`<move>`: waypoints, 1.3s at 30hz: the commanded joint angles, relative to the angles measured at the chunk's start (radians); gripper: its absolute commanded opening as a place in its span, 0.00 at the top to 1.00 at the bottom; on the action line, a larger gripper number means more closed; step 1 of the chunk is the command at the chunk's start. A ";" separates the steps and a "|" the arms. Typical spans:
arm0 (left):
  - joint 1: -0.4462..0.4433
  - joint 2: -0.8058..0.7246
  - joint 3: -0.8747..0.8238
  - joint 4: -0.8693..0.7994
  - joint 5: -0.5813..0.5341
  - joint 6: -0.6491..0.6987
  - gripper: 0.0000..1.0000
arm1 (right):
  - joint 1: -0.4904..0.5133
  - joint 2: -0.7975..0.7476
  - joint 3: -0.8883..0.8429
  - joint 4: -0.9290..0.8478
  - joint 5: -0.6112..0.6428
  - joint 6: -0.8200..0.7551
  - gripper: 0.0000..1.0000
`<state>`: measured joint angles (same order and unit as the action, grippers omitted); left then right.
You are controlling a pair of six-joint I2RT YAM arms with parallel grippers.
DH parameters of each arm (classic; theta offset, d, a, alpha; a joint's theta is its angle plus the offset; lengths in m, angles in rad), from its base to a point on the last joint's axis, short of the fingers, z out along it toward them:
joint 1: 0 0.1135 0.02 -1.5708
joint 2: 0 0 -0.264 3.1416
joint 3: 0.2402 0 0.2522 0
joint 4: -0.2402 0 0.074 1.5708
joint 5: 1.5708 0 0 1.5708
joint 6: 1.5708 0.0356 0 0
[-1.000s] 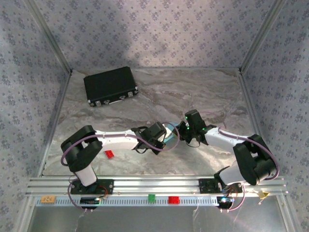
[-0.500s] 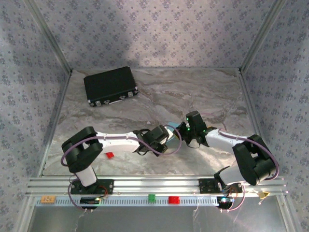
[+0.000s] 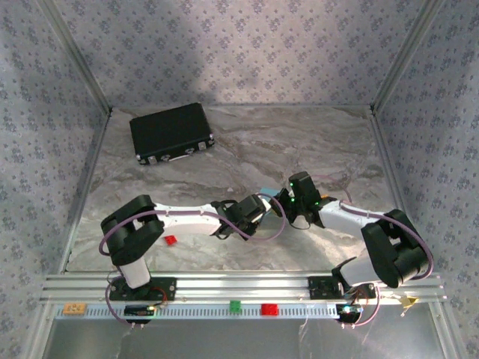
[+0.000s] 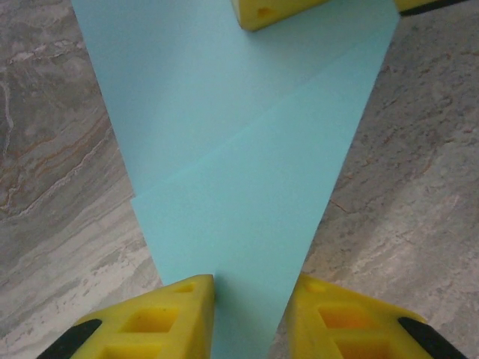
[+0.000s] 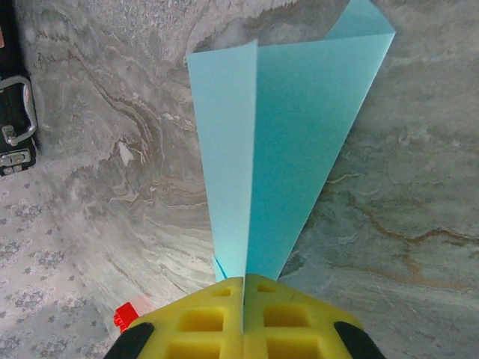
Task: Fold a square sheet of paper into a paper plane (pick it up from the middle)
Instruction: Fold the wing for the fifth time at the center of the table.
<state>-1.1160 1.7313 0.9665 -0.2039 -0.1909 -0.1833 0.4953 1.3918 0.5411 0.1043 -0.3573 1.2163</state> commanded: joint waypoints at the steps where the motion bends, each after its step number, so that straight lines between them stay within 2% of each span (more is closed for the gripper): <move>1: -0.008 0.017 0.025 -0.020 -0.021 0.013 0.73 | -0.006 -0.017 -0.004 -0.001 -0.014 0.012 1.00; 14: -0.008 0.019 0.019 -0.015 -0.013 0.018 0.91 | -0.008 -0.022 -0.009 0.000 -0.012 0.014 0.99; 19: -0.008 0.019 0.018 -0.013 -0.006 0.015 0.99 | -0.014 -0.047 -0.009 -0.014 -0.002 0.000 0.86; 22: -0.008 0.016 0.014 -0.005 0.014 0.010 1.00 | -0.028 -0.090 -0.008 -0.081 0.028 -0.027 0.79; 24: -0.003 0.014 0.013 0.003 0.047 -0.003 1.00 | -0.043 -0.133 -0.015 -0.126 0.052 -0.044 0.70; 29: 0.038 0.007 0.002 0.037 0.204 -0.048 1.00 | -0.090 -0.261 -0.037 -0.224 0.087 -0.094 0.63; 36: 0.151 0.045 -0.002 0.106 0.533 -0.129 1.00 | -0.116 -0.363 -0.074 -0.238 0.080 -0.119 0.63; 39: 0.169 0.078 0.009 0.115 0.599 -0.147 1.00 | -0.116 -0.370 -0.086 -0.220 0.066 -0.121 0.63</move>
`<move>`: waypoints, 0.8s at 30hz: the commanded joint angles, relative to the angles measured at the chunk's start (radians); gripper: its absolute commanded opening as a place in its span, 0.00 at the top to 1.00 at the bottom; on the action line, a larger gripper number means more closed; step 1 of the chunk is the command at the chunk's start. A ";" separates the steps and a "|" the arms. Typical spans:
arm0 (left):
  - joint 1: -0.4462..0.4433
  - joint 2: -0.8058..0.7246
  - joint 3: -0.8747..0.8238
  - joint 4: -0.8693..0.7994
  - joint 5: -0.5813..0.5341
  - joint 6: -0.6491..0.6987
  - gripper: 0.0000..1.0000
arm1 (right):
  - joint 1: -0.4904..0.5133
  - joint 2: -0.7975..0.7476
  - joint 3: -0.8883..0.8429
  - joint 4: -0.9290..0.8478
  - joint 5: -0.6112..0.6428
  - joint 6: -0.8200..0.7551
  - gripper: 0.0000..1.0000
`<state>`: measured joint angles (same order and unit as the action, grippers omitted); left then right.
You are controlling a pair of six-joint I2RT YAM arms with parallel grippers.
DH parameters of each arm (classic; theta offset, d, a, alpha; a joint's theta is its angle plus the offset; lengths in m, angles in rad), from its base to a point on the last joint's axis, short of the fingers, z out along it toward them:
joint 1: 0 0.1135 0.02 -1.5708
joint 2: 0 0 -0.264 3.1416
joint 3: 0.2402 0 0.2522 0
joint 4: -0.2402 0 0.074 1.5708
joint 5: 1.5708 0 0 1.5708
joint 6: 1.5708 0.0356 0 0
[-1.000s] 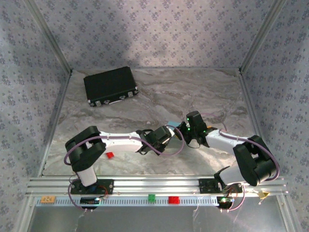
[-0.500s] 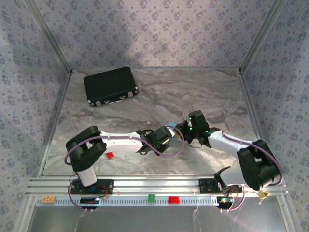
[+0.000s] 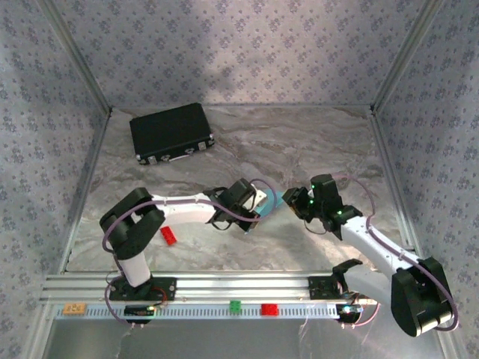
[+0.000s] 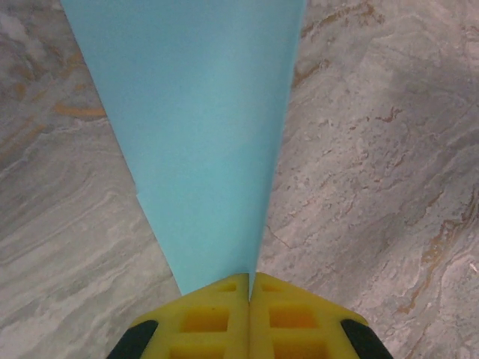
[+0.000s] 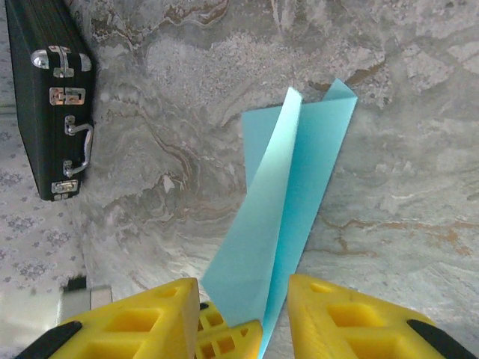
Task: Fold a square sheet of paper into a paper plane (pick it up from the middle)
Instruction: Fold the wing for the fifth time at the center of the table.
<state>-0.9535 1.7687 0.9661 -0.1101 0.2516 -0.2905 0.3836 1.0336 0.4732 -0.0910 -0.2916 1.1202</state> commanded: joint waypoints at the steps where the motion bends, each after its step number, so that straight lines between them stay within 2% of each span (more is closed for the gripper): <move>1: 0.011 0.050 0.011 0.029 0.174 -0.047 1.00 | -0.005 -0.012 -0.021 -0.018 -0.003 -0.028 0.64; 13: 0.066 0.115 0.001 0.111 0.329 -0.135 1.00 | 0.023 0.003 -0.071 0.073 -0.040 -0.059 0.68; 21: 0.098 0.167 -0.020 0.193 0.422 -0.237 1.00 | 0.113 0.070 -0.070 0.158 0.032 -0.182 0.77; 24: 0.110 0.173 -0.034 0.217 0.437 -0.265 1.00 | 0.129 0.132 -0.054 0.204 -0.007 -0.222 0.83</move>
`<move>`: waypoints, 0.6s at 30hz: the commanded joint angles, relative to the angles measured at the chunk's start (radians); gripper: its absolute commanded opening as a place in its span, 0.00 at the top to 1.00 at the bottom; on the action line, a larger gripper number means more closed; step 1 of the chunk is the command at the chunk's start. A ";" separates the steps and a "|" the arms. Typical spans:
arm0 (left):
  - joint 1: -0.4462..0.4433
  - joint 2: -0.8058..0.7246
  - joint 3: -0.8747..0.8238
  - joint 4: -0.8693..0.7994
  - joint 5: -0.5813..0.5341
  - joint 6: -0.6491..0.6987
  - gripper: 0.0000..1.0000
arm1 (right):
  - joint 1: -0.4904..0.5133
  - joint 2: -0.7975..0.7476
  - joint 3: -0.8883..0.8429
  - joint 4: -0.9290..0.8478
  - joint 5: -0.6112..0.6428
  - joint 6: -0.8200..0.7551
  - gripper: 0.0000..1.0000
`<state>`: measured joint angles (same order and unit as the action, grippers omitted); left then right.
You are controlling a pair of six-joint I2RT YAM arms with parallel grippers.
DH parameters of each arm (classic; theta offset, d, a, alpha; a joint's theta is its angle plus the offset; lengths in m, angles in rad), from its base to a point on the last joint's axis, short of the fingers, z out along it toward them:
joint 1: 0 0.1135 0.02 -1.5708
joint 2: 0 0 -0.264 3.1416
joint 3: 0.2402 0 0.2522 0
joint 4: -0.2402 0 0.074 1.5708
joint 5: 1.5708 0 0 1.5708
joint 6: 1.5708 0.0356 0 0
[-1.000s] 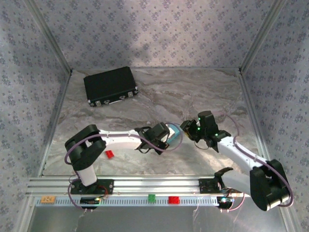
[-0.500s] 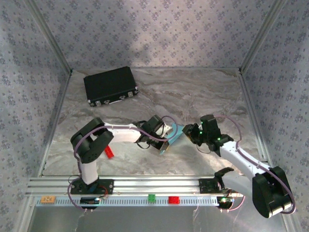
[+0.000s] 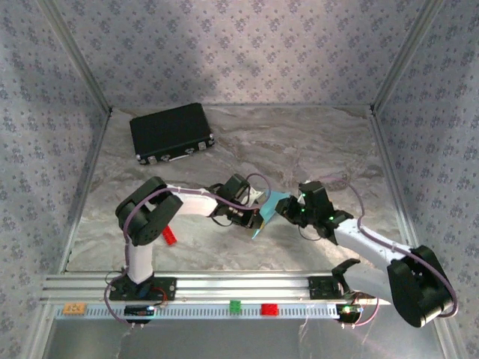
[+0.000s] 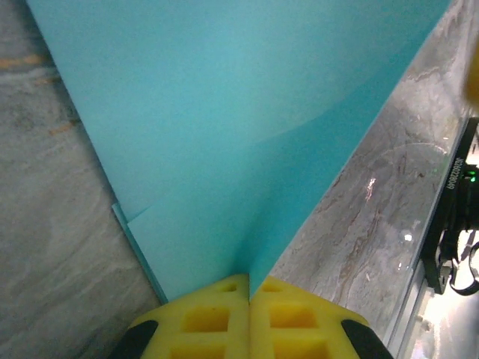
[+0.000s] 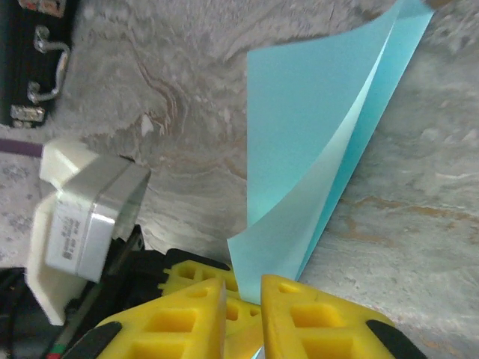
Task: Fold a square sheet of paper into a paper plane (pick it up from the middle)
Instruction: Fold the wing for the fifth time at the center of the table.
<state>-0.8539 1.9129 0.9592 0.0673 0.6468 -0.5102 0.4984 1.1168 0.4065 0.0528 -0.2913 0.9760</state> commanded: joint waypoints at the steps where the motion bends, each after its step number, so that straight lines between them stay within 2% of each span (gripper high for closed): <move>1: 0.015 0.029 -0.034 0.049 0.048 -0.054 1.00 | 0.015 0.070 0.015 0.082 -0.026 -0.081 0.85; 10: 0.067 0.033 -0.107 0.181 0.111 -0.158 1.00 | -0.004 0.232 0.039 0.237 -0.110 -0.057 0.88; 18: 0.076 0.038 -0.112 0.183 0.113 -0.179 1.00 | -0.024 0.271 0.046 0.296 -0.164 -0.050 0.89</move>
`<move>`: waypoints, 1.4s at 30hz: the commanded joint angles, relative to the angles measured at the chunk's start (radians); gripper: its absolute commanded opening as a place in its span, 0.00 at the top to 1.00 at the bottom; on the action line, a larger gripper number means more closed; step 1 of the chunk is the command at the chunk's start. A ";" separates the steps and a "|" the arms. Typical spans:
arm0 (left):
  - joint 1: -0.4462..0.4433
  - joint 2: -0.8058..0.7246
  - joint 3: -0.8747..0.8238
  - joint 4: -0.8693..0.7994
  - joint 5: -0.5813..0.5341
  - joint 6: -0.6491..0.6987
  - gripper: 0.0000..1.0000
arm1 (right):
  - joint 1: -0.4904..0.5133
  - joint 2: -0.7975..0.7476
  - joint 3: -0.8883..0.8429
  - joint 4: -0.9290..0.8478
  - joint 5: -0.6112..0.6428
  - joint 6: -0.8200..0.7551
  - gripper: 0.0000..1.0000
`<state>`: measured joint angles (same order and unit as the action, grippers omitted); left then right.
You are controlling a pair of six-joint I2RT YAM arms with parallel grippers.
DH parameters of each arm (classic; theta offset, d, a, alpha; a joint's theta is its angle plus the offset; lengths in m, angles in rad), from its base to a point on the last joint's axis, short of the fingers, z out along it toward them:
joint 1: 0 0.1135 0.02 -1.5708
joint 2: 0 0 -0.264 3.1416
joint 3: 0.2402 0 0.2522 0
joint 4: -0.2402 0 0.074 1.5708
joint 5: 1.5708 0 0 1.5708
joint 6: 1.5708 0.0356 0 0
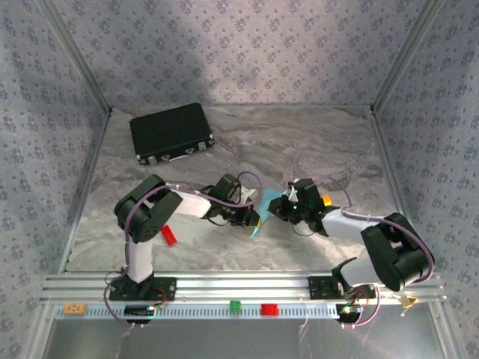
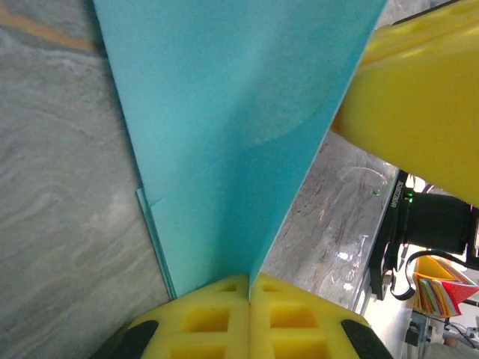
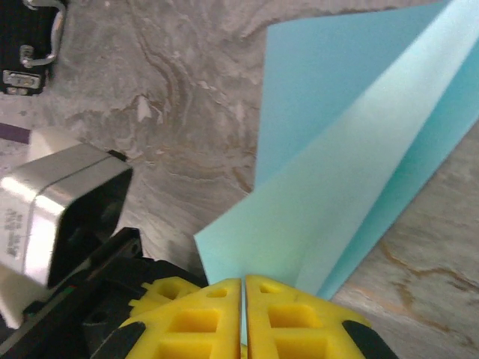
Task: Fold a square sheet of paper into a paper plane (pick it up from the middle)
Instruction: Fold the wing for the fifth time at the center of the table.
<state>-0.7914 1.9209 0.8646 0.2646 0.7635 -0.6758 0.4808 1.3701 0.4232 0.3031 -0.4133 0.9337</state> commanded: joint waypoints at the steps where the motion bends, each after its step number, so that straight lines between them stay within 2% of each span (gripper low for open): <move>1: 0.015 0.031 -0.018 -0.012 -0.003 -0.018 1.00 | -0.008 0.023 0.029 0.054 -0.049 -0.007 0.89; 42: 0.058 0.067 -0.049 -0.055 -0.068 -0.135 1.00 | -0.058 0.226 0.065 0.197 -0.148 -0.004 0.90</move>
<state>-0.7628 1.9396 0.8536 0.3004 0.7940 -0.8139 0.4294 1.5784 0.4648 0.4850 -0.5438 0.9340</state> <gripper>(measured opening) 0.044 0.106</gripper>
